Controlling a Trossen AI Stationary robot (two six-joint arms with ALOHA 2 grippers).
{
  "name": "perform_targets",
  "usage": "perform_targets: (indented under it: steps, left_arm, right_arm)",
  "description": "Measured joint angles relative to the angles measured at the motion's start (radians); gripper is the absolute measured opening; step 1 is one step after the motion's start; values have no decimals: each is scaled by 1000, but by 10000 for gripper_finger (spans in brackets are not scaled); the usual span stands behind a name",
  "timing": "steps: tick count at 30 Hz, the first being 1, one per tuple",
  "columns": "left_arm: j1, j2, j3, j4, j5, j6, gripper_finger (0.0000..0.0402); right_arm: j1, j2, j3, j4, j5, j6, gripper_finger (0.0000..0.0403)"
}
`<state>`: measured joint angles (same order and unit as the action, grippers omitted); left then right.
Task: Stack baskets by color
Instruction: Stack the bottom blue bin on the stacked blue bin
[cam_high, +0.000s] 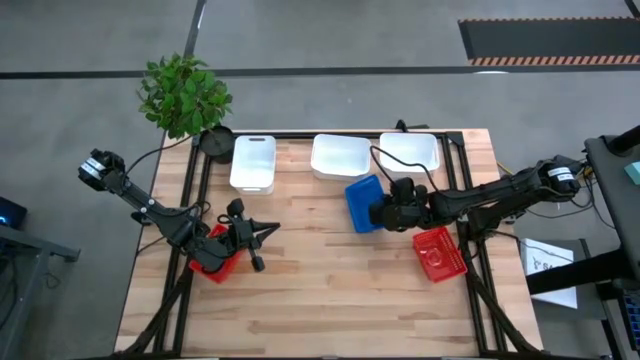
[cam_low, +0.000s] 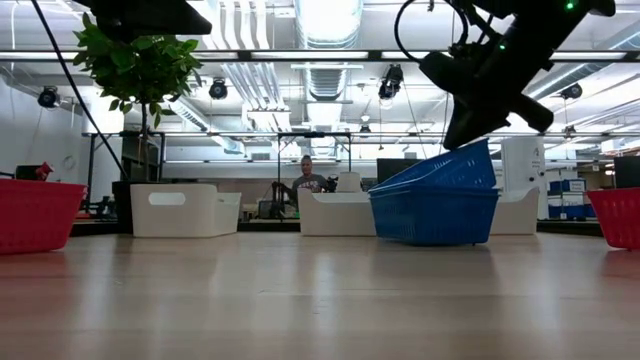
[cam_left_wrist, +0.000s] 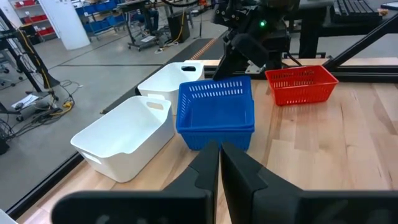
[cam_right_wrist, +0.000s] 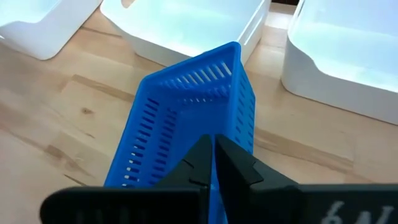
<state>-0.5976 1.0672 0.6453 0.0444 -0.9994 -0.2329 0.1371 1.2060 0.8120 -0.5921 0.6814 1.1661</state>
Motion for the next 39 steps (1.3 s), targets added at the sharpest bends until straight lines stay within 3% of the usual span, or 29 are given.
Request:
perform_targets:
  steps: [12, 30, 34, 39]
  left_arm:
    - [0, 0, 0, 0, 0, -1, 1]
    - [0, 0, 0, 0, 0, -1, 1]
    - [0, 0, 0, 0, 0, -6, 1]
    - [0, 0, 0, 0, 0, -7, 1]
  right_arm:
    - [0, 0, -2, 95, -2, -27, 12]
    - [0, 0, 50, 96, -3, -116, 13]
    - [0, 0, 91, 57, -8, -144, 33]
    - [0, 0, 154, -77, -8, -114, 87]
